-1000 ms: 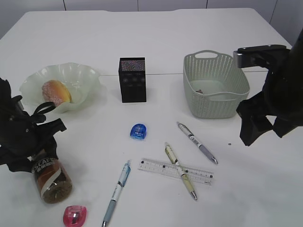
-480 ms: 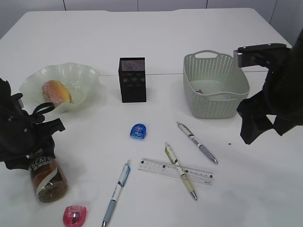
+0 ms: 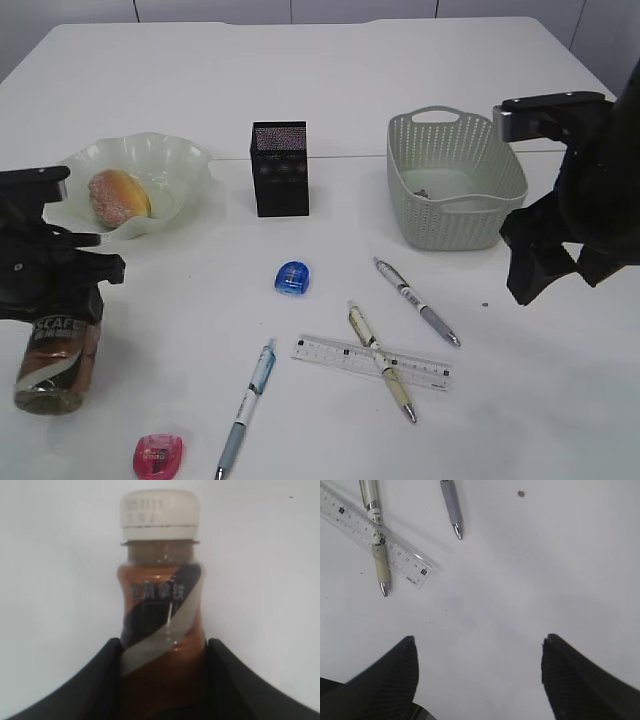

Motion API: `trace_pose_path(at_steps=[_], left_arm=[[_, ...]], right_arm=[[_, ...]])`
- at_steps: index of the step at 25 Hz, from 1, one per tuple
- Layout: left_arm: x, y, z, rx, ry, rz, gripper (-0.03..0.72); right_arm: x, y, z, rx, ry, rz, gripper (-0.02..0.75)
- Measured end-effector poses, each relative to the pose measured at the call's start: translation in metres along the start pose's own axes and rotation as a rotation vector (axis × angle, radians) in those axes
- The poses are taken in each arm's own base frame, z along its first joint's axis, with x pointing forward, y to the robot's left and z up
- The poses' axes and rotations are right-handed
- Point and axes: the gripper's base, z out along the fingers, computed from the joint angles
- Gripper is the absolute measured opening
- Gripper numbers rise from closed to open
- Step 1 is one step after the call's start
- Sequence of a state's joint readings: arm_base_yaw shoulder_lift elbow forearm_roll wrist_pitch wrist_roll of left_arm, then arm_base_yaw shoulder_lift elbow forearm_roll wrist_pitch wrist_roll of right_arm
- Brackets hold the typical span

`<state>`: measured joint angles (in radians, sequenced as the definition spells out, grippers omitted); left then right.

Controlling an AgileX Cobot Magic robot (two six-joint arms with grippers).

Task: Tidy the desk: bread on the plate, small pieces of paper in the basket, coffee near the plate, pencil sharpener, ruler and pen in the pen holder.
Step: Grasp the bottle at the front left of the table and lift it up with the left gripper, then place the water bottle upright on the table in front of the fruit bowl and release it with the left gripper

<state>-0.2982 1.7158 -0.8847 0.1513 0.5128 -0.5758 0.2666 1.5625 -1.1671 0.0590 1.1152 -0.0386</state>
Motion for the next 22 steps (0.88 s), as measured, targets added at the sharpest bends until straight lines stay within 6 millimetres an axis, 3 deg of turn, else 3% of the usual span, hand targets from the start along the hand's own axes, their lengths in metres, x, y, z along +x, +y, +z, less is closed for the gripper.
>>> trace_pose_path(at_steps=[8, 11, 16, 22], left_arm=[[-0.003, 0.004, -0.061, 0.026, -0.137, 0.387, 0.369], [0.002, 0.009, -0.084, 0.041, -0.224, 0.455, 0.369], [0.02, 0.015, -0.105, 0.127, -0.453, 0.447, 0.368], [0.043, 0.021, -0.113, 0.233, -0.766, 0.443, 0.368]], right_arm=[[0.0, 0.001, 0.0, -0.009, 0.0, 0.004, 0.561], [0.0, 0.002, 0.0, -0.016, -0.001, 0.008, 0.561], [0.0, 0.002, 0.0, -0.026, -0.001, 0.013, 0.561], [0.001, 0.005, 0.0, -0.05, 0.007, 0.024, 0.562]])
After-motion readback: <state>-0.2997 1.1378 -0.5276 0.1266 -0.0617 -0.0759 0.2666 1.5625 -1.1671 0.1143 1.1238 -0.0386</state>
